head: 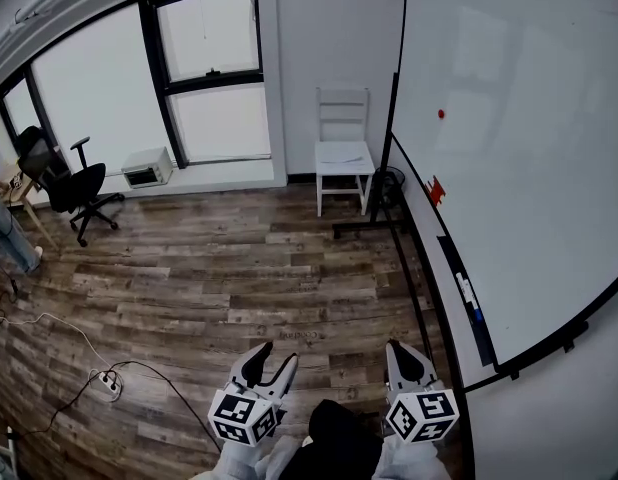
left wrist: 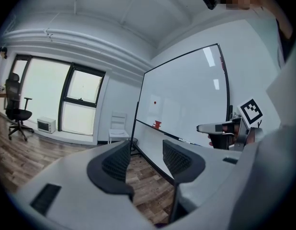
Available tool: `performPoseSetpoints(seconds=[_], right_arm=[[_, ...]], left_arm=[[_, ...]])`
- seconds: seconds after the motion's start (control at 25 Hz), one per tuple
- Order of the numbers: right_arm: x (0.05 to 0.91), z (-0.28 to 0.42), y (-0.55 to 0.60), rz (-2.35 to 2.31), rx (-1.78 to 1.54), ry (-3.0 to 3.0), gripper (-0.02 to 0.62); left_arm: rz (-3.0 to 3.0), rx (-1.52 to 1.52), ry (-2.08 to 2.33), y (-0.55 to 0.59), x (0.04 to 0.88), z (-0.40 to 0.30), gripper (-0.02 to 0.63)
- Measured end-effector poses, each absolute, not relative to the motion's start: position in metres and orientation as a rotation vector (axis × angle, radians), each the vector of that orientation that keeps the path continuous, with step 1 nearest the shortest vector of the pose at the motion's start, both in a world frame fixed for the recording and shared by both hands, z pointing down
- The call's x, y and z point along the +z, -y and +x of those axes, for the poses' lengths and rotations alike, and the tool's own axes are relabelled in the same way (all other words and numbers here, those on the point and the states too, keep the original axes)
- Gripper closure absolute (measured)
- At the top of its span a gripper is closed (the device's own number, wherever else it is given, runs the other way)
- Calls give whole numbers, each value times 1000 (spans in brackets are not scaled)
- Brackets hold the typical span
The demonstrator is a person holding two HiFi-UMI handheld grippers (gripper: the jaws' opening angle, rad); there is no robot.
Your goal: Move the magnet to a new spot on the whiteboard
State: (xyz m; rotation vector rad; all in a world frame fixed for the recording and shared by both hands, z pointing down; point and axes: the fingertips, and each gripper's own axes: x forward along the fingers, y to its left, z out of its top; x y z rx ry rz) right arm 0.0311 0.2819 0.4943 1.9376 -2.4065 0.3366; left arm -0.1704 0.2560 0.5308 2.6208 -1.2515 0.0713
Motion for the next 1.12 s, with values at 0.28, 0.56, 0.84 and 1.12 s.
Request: performPoseSetpoints(seconds=[0.28, 0.56, 0.84, 1.12], right_arm=[[501, 44, -252, 1960, 369, 2392, 568], [506, 45, -196, 1936, 368, 2399, 568], [505, 58, -109, 1913, 350, 2407, 568], [497, 78, -16, 1906, 361, 2399, 568]], left_arm=[[2618, 66, 1253, -230, 533, -165, 399], [2611, 65, 1273, -175, 535, -164, 399], [2608, 47, 1288, -89, 534, -150, 399], [2603, 45, 1297, 4, 522, -134, 398]])
